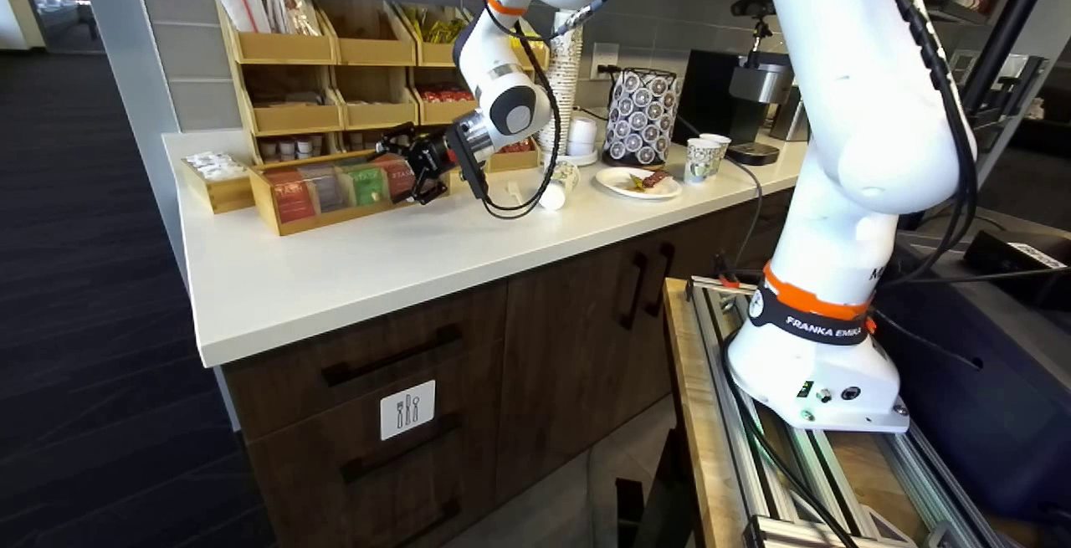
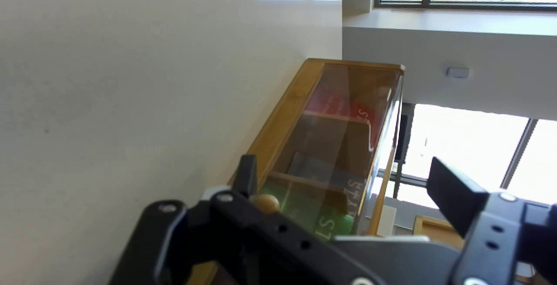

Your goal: Open then close the lid of the rack

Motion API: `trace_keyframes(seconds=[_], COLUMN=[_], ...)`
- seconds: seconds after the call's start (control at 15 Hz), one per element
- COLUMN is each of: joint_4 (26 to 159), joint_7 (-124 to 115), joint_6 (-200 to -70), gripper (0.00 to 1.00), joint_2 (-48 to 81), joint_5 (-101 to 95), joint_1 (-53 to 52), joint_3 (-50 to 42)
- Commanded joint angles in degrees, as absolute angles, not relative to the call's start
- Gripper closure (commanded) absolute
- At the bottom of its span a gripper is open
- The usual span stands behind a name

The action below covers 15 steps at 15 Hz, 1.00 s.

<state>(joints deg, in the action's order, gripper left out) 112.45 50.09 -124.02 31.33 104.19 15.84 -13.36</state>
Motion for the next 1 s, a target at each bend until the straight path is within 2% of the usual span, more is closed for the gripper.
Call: trace_keyframes(seconds=[0.0,0.93], joint_4=[109.3,105.5], joint_7=[54.8,59.8], joint_6=[-121.3,-120.7], gripper=[0.0,0.0], joint_2=[35.0,39.4], joint_5=[108.4,114.5], joint_1=[16.8,16.4], joint_3=[-13.5,-13.5])
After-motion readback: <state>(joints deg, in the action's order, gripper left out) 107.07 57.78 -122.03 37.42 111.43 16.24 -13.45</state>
